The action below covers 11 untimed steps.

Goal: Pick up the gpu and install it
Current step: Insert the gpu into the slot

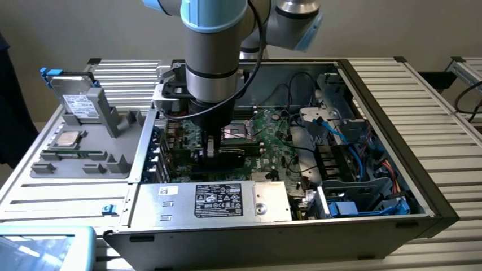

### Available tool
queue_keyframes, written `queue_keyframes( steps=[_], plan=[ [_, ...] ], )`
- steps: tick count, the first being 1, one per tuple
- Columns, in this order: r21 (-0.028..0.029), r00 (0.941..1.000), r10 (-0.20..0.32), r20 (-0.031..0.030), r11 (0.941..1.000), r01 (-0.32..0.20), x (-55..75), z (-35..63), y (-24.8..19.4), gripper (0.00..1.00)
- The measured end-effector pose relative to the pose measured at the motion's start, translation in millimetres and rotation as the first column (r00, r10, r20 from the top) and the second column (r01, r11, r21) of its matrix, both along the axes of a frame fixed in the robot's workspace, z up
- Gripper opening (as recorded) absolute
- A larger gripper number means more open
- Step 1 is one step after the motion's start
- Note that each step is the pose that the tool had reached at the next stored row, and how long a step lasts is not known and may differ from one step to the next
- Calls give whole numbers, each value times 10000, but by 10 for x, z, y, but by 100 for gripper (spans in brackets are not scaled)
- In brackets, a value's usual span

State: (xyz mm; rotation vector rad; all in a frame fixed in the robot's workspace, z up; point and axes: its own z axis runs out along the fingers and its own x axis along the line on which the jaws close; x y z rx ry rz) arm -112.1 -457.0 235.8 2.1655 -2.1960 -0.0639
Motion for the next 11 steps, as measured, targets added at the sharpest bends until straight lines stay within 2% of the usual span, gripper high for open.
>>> queue_keyframes(
  steps=[11],
  plan=[
    [2, 9999, -155, 1, 9999, 155, -1, -8, 0, 29]
  ],
)
